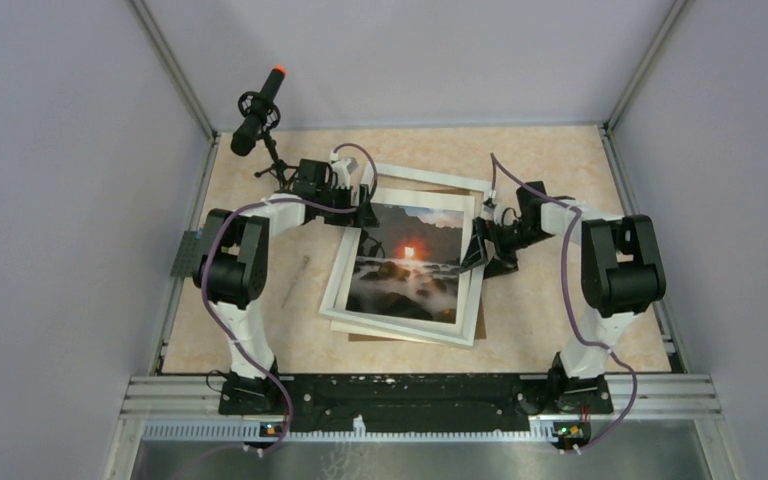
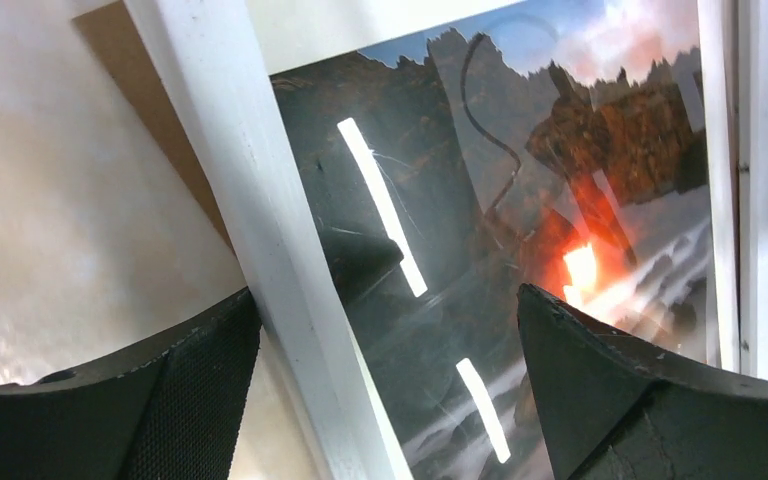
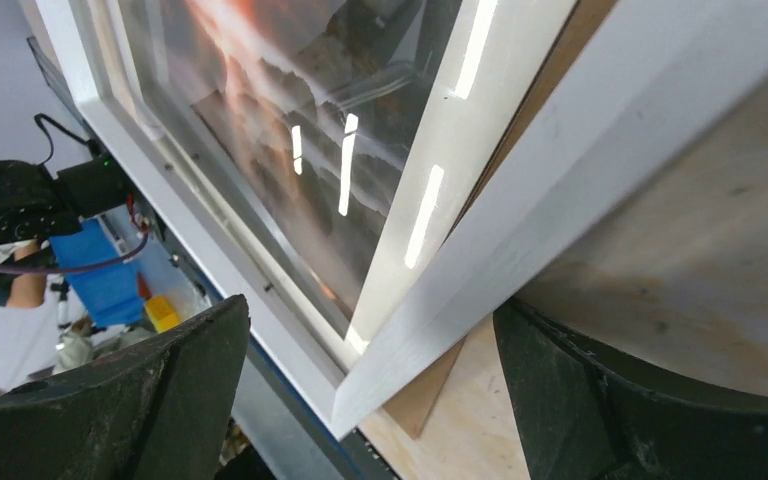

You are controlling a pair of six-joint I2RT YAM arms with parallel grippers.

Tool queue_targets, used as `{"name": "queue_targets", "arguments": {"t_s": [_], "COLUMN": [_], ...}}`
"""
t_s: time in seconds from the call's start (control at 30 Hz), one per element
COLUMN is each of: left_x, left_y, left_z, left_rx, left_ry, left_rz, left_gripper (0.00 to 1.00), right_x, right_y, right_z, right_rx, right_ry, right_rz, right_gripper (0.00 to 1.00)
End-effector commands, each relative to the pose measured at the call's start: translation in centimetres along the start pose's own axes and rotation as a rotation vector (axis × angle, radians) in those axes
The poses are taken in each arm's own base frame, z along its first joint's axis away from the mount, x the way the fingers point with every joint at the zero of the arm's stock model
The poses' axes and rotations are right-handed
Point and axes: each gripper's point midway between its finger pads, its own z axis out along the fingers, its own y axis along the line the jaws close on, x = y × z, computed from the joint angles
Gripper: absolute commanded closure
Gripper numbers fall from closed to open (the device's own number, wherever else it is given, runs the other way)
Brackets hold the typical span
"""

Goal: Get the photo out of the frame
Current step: Adjust the photo frame at the center of the board.

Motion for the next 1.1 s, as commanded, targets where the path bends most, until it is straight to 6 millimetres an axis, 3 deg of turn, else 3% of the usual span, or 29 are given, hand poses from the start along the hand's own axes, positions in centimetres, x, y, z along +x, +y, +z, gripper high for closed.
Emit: {"name": "queue_targets", "arguments": {"t_s": [0.0, 0.1, 0.27, 0.5, 0.67, 0.87, 1.07], "left_x": [2.4, 2.0, 2.4, 5.3, 6.2, 5.7, 4.8], "left_y": [-1.3, -1.1, -1.2, 0.0, 0.2, -0.6, -1.2], "left_z": [2.2, 1.2, -2.1, -4.4, -4.6, -4.2, -4.1], "left_rx": [0.051, 0.005, -0.088, -0.195, -0.196, -0.152, -0.129], "left_ry": [0.114, 0.117, 0.105, 0.196, 0.212, 0.211, 0.206], "left_rz": [0.028, 0.036, 0.052, 0.048, 0.051, 0.051, 0.049], "left_gripper": [0.01, 0.02, 0.03, 0.13, 0.27, 0.55, 0.69], "right_x": [3.1, 1.9, -0.6, -1.6, -2.2, -4.4, -6.2], "right_y": [-1.6, -2.5, -3.5, -4.5, -5.0, -5.5, -5.2], "right_z": [2.3, 1.8, 0.4, -0.5, -0.5, -0.6, -1.1], "right_rx": [0.075, 0.146, 0.276, 0.371, 0.39, 0.415, 0.421], "right_ry": [0.114, 0.107, 0.051, 0.045, 0.053, 0.057, 0.049], "right_rz": [0.043, 0.028, 0.001, 0.002, -0.007, -0.032, -0.073], "right_gripper": [0.08, 0.12, 0.24, 0.43, 0.61, 0.82, 0.92]}}
